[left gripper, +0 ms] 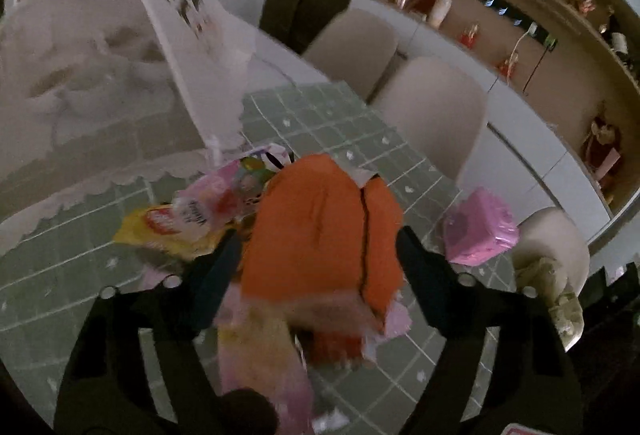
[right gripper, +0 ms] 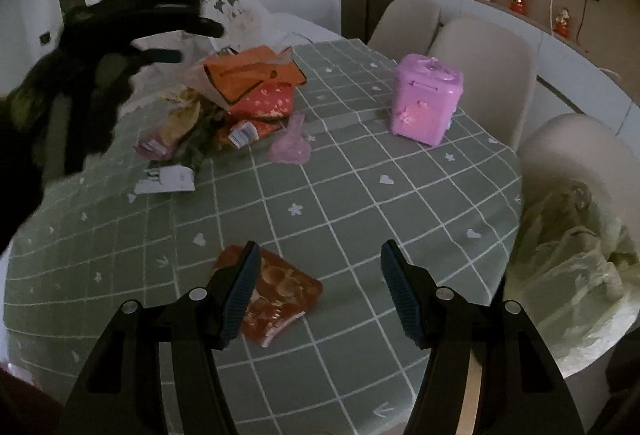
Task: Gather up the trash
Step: 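Grasp the orange bag with the left gripper while the right grasps the brown wrapper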
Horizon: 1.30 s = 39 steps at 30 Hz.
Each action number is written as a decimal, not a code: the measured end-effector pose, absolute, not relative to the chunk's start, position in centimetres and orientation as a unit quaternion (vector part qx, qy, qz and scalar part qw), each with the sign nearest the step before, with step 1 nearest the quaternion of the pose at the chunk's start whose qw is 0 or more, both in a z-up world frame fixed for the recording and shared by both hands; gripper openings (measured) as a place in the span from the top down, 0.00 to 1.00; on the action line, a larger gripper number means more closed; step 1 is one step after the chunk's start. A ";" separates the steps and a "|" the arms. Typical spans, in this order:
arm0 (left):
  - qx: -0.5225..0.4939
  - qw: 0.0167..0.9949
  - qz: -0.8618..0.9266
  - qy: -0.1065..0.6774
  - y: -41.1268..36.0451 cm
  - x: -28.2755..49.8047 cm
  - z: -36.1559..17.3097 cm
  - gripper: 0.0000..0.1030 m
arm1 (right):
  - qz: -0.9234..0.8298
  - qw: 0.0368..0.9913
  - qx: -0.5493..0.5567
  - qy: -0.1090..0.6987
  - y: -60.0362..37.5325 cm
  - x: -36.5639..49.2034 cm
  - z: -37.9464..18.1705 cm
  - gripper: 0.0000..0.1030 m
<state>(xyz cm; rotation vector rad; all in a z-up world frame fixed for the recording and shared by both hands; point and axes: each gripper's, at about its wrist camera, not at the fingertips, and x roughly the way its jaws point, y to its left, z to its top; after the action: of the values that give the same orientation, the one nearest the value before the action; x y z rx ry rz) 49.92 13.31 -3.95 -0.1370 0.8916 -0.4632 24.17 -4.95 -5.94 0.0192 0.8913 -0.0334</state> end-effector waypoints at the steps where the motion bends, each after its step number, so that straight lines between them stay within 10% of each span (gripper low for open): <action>1: -0.067 0.866 -0.220 0.444 12.9 50.8 -4.7 0.37 | -0.018 0.901 0.006 0.433 -5.1 24.1 -5.9 0.43; 9: -0.030 0.863 -0.184 0.470 11.4 48.0 -6.2 0.98 | 0.024 0.898 -0.021 0.439 -7.4 23.9 -6.2 0.43; 22: -0.070 0.868 -0.128 0.475 16.7 36.0 -3.4 0.99 | 0.249 0.851 -0.097 0.453 -4.3 25.9 -9.8 0.43; 28: -0.106 0.867 -0.093 0.477 19.0 33.6 -4.0 0.85 | 0.285 0.830 -0.129 0.462 -2.5 27.6 -12.4 0.43; 39: -0.145 0.861 -0.099 0.477 19.3 34.2 -5.2 0.67 | 0.290 0.836 -0.056 0.462 -4.6 28.4 -9.8 0.84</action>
<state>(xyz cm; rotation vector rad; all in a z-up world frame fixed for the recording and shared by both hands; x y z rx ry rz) 34.15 19.32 -5.23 -0.3040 1.0015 -0.2071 28.39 -4.59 -9.81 -0.1191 0.9781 0.6135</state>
